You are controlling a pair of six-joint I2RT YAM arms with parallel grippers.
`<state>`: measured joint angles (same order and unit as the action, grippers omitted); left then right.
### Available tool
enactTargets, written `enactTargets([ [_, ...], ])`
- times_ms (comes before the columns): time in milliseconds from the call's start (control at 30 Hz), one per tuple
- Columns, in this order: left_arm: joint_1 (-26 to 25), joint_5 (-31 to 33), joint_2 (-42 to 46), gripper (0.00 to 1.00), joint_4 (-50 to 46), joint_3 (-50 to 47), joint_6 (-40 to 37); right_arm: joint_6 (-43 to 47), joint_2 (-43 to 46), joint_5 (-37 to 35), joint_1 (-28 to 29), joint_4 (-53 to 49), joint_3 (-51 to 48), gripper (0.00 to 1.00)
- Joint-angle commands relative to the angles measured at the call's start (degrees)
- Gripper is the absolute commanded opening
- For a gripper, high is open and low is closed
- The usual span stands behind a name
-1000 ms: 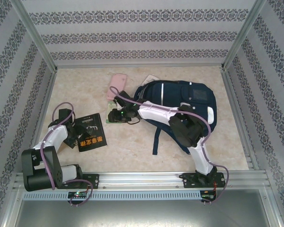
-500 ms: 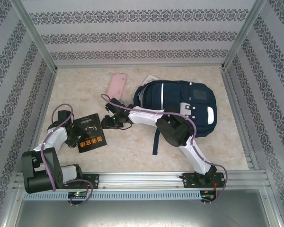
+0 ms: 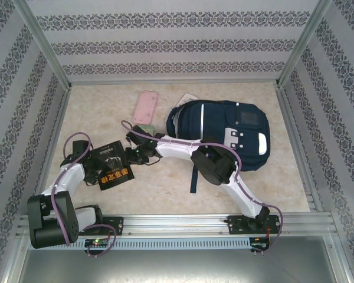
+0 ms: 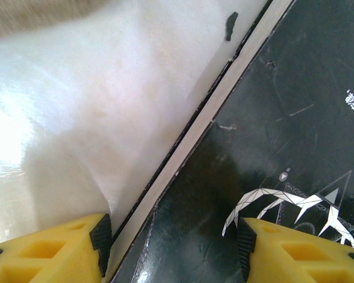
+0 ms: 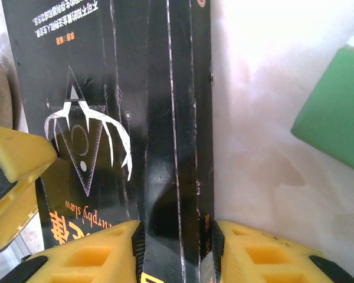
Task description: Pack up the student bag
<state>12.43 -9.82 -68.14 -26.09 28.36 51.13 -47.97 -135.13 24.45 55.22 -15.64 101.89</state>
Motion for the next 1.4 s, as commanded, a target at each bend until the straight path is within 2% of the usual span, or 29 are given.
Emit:
enactTargets([
  [0, -3.1, -14.9, -1.8, 0.6, 4.8, -3.0, 3.1, -1.3, -2.6, 6.3, 1.9, 1.3, 3.0, 0.36],
  [200, -3.1, -14.7, -1.5, 0.6, 4.1, -2.6, 2.6, -4.9, -3.4, 15.4, 2.0, 9.3, 4.8, 0.29],
  [367, -3.1, -14.5, -1.0, 0.6, 3.3, -2.1, 2.1, -9.9, -3.6, 21.6, 2.0, 18.6, 5.7, 0.28],
  [733, -3.1, -12.8, 3.6, 0.6, -1.2, 0.4, 0.2, -13.4, -3.1, 25.0, 1.8, 25.1, 4.1, 0.26],
  [1000, -3.1, -12.7, 3.9, 0.6, -1.7, 0.6, -0.5, -7.3, -3.0, 22.8, 1.2, 14.2, 2.7, 0.3],
  [1067, -3.1, -12.5, 4.1, 0.6, -2.0, 0.6, -0.6, -3.7, -2.7, 20.8, 1.1, 9.4, 2.5, 0.35],
  [1200, -3.1, -12.5, 4.7, 0.6, -2.2, 0.1, -0.5, -0.2, -2.5, 19.7, 1.1, 6.0, 1.5, 0.35],
  [1267, -3.1, -12.3, 5.1, 0.6, -2.3, -0.1, -0.4, 1.6, -2.5, 18.7, 1.2, 4.0, 1.3, 0.34],
  [1367, -3.1, -12.4, 5.3, 0.6, -2.3, -0.1, -0.3, 4.2, -1.0, 16.4, 1.1, 1.9, -0.2, 0.23],
])
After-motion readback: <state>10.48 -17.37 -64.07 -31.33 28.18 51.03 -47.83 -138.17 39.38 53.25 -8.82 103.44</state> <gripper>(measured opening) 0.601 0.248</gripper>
